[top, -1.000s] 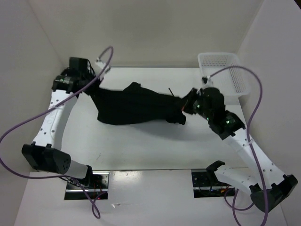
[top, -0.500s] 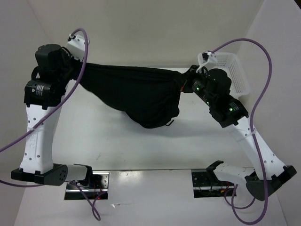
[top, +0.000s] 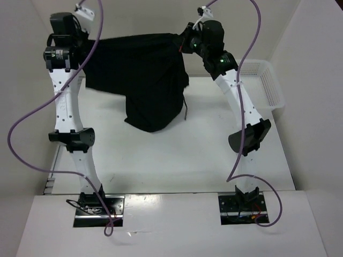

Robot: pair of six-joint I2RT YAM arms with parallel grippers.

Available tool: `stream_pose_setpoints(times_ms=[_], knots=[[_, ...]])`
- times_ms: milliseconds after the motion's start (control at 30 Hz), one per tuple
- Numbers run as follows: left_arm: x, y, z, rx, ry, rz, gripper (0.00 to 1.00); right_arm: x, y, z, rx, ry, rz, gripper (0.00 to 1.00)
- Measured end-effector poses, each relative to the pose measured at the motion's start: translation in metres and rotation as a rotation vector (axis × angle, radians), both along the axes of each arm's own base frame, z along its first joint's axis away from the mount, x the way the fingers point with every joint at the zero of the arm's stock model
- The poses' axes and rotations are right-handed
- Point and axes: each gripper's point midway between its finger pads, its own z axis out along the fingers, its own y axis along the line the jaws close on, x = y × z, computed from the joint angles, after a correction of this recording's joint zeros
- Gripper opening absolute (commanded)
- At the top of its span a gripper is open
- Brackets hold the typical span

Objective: Fold and stack the shorts
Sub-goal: Flatten the shorts out

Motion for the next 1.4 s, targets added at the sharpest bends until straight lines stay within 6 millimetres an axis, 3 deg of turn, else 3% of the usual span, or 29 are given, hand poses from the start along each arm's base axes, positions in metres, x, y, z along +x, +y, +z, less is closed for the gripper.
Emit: stream_pose_setpoints(times_ms=[33,100,167,233,333,400,500,633,700,767,833,933,1067,1133,1267,1400], knots=[[0.003,0.008,0.019,0.003,-0.063,0.017,0.00,-0.003,0.001,0.008,0.002,-0.014,0.010,0.00],[-0.009,0.017,0.046,0.007,-0.136,0.037,0.00,-0.014,0.002,0.027,0.007,-0.054,0.033,0.00],[-0.035,0.017,0.060,0.001,-0.144,0.025,0.00,-0.030,0.001,0.048,0.008,-0.101,0.050,0.00],[-0.065,0.015,0.071,-0.005,-0.156,0.012,0.00,-0.052,-0.004,0.057,0.000,-0.126,0.069,0.00],[-0.103,0.005,0.075,-0.017,-0.163,-0.032,0.00,-0.085,-0.015,0.034,-0.016,-0.102,0.087,0.00],[-0.113,-0.004,0.069,-0.026,-0.157,-0.077,0.00,-0.099,-0.023,0.005,-0.015,-0.056,0.088,0.00],[-0.117,-0.021,0.021,-0.048,-0.045,-0.157,0.00,-0.113,-0.035,-0.073,-0.037,0.086,0.075,0.00],[-0.124,-0.052,-0.105,-0.070,0.288,-0.278,0.00,-0.134,-0.054,-0.210,-0.099,0.370,0.026,0.00],[-0.143,-0.068,-0.178,-0.084,0.501,-0.338,0.00,-0.157,-0.067,-0.270,-0.125,0.519,-0.001,0.00],[-0.171,-0.080,-0.236,-0.091,0.682,-0.387,0.00,-0.187,-0.079,-0.312,-0.138,0.638,-0.018,0.00],[-0.202,-0.086,-0.275,-0.103,0.832,-0.416,0.00,-0.215,-0.086,-0.332,-0.126,0.712,-0.028,0.00],[-0.235,-0.091,-0.304,-0.107,0.972,-0.453,0.00,-0.245,-0.089,-0.332,-0.076,0.743,-0.027,0.00],[-0.256,-0.089,-0.317,-0.091,1.050,-0.474,0.01,-0.268,-0.086,-0.314,0.004,0.722,-0.008,0.00],[-0.265,-0.089,-0.322,-0.084,1.087,-0.485,0.03,-0.279,-0.085,-0.315,0.025,0.735,0.006,0.00],[-0.284,-0.094,-0.333,-0.078,1.165,-0.514,0.06,-0.307,-0.083,-0.340,0.002,0.836,0.020,0.01],[-0.299,-0.103,-0.343,-0.067,1.236,-0.550,0.06,-0.329,-0.079,-0.359,-0.032,0.944,0.016,0.10]])
